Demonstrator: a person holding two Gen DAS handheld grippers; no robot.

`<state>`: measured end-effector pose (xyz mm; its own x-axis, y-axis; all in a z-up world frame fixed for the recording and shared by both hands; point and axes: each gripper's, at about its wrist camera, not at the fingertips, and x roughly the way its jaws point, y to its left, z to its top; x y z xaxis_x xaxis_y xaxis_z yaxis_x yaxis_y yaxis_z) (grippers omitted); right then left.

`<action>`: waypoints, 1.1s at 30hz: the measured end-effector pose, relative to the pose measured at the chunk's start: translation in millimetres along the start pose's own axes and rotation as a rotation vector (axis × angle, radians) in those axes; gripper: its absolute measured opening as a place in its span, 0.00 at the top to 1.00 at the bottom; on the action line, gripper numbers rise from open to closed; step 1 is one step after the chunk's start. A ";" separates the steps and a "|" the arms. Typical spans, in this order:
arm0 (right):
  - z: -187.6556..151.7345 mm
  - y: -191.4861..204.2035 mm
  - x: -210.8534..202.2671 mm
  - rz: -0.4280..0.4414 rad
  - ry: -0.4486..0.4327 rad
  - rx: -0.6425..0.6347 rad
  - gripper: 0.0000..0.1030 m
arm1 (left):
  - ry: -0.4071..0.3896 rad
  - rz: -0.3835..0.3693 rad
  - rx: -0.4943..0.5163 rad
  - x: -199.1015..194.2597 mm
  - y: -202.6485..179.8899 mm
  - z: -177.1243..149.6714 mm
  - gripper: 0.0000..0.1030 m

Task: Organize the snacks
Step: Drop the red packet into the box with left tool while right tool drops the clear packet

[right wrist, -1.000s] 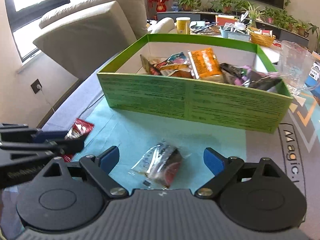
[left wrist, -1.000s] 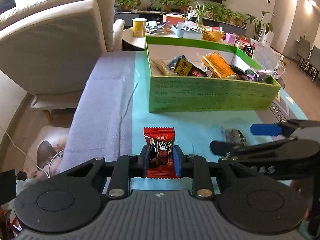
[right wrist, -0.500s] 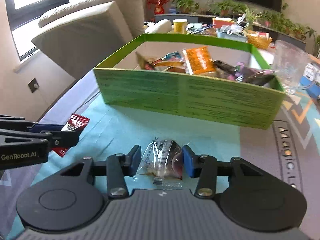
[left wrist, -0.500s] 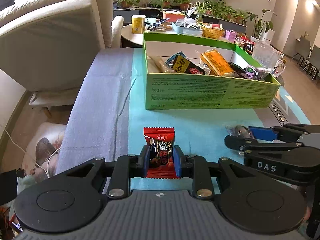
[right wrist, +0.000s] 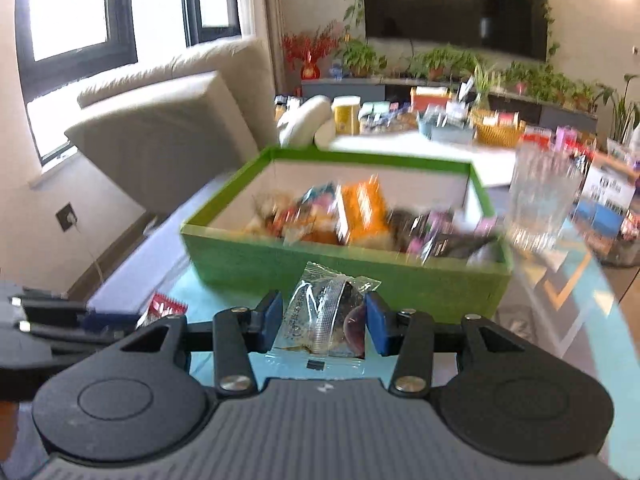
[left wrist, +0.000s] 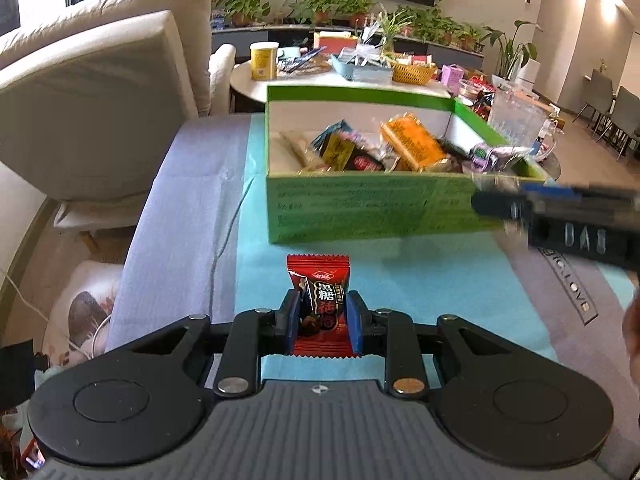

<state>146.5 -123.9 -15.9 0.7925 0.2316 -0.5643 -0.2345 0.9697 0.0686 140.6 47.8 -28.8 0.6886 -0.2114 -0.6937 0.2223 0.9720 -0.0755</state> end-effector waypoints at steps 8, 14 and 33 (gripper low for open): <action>51.5 -25.6 10.3 -0.055 -0.118 0.022 0.47 | -0.048 -0.007 0.014 -5.5 -9.7 17.4 0.78; 71.9 -40.6 33.4 -0.050 -0.143 0.100 0.36 | -0.053 0.012 0.012 -5.2 -10.3 20.5 0.78; 29.5 -71.5 7.3 -0.129 -0.124 0.229 0.33 | -0.152 -0.053 0.042 45.9 -48.5 128.4 0.68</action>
<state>185.7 -189.3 -0.6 0.8736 0.0994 -0.4764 -0.0054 0.9808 0.1948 250.1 -22.1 35.1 0.7707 -0.2781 -0.5733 0.2872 0.9548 -0.0770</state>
